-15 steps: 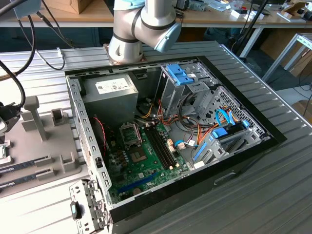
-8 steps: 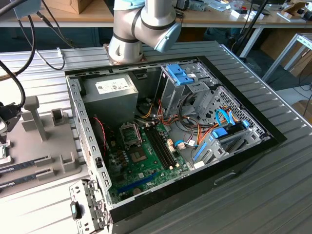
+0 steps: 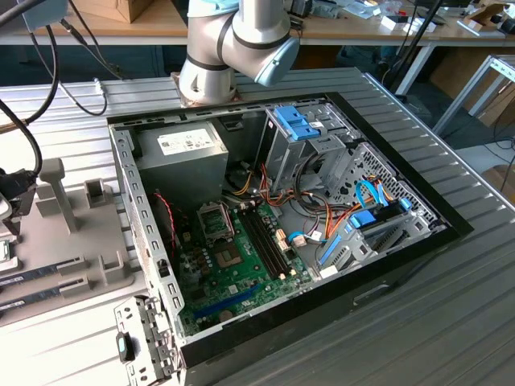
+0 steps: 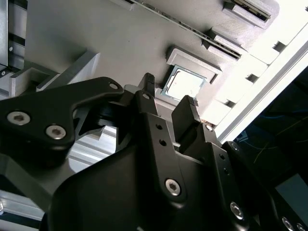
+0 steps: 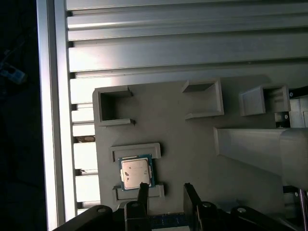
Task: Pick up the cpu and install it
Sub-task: 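Pick up the cpu and move it towards the insertion slot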
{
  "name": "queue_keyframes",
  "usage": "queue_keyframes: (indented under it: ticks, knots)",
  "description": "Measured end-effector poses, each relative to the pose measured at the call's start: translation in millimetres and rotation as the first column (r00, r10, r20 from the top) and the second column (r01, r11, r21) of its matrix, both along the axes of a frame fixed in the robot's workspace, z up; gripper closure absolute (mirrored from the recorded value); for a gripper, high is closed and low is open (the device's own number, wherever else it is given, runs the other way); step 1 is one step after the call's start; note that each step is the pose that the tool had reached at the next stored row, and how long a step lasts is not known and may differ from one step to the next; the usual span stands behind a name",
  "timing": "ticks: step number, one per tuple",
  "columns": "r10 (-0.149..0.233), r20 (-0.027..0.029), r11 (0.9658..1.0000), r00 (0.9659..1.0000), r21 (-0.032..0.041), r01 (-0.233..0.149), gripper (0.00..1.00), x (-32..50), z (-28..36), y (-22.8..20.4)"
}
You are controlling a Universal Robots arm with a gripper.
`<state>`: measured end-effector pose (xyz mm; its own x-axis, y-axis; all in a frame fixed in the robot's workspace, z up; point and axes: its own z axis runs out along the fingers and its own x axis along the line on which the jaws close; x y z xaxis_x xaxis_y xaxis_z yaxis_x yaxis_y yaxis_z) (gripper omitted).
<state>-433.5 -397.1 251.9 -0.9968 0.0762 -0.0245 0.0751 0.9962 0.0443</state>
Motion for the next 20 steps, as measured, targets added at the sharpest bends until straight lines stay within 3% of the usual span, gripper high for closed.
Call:
queue_keyframes:
  ticks: [8, 20]
  knots:
    - [0.000, 0.0001, 1.0000, 1.0000, 0.0000, 0.000, 0.58, -0.5, -1.7, 0.0]
    - [0.003, 0.0001, 1.0000, 1.0000, 0.0006, -0.003, 0.58, -10.1, -15.3, 0.1]
